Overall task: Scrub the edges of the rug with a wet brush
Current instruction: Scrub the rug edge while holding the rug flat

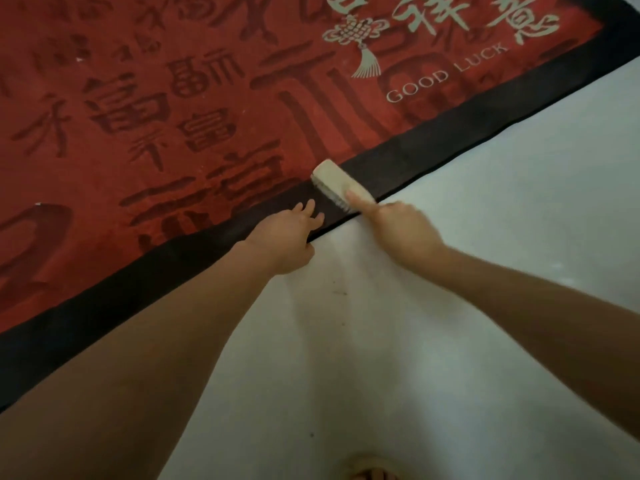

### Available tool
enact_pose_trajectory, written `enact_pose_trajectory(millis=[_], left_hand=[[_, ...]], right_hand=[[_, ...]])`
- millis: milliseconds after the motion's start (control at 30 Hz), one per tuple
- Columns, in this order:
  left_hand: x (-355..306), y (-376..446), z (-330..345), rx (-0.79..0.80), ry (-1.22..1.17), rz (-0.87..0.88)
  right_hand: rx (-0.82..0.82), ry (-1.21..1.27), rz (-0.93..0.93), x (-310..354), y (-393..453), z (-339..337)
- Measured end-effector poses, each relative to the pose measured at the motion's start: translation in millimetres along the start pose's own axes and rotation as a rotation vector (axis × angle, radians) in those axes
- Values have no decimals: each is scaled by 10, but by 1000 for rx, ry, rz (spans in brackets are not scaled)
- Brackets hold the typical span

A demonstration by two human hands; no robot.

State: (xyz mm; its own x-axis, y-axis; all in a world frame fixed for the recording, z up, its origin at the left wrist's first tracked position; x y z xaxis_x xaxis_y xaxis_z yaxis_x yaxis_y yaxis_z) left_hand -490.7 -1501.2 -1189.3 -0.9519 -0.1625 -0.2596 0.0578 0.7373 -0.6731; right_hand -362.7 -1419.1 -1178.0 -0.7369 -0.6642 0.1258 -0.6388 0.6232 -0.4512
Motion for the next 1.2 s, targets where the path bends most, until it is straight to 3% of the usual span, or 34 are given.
enact_pose_trajectory(millis=[100, 200, 300, 333, 400, 467, 567, 667, 767, 833, 900, 1000, 1067, 1133, 1200], left_hand=[[16, 9, 25, -4, -15, -1], [8, -4, 27, -7, -28, -17], [17, -5, 34, 10, -23, -22], [26, -16, 57, 17, -25, -23], [26, -18, 57, 18, -29, -21], [18, -27, 58, 20, -39, -23], [-2, -28, 59, 18, -43, -37], [5, -25, 48, 17, -41, -43], [1, -28, 44, 27, -43, -42], [-2, -27, 41, 36, -39, -51], [-13, -27, 22, 49, -33, -57], [-18, -10, 2, 56, -4, -58], [-21, -20, 0, 54, 3, -65], [-32, -15, -15, 51, 20, -78], [-53, -13, -28, 59, 19, -91]], right_hand=[[-84, 195, 332, -606, 59, -273], [-16, 265, 214, -35, -94, -4], [64, 80, -48, 181, -237, 92], [65, 43, -33, -11, -162, 13], [12, 102, 177, -535, 20, -237], [-97, 213, 341, -573, 42, -312], [-60, 309, 227, 88, 2, -6], [-3, 87, -12, 199, -30, 54], [-67, 93, 210, -535, 183, -291], [-138, 225, 350, -571, 183, -355], [-113, 291, 266, -200, 133, -177], [-24, 153, 31, 46, -61, 27], [-14, 36, 100, -380, 27, -119], [-84, 123, 304, -851, 104, -314], [-144, 240, 365, -726, 62, -282]])
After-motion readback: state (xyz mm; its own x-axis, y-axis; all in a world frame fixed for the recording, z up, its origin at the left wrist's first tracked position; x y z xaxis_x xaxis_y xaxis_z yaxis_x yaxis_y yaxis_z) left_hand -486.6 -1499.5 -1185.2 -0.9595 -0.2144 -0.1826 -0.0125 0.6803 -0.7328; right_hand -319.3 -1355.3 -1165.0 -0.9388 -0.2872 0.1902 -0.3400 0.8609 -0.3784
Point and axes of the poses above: each hand's wrist, its own y-axis towards the middle knuckle, its own z-axis out of the palm, x = y × z, the point moved 7 cm from there along y, towards the middle knuckle, and after that the axes turned 12 degrees about x, right-handed, at the moved point
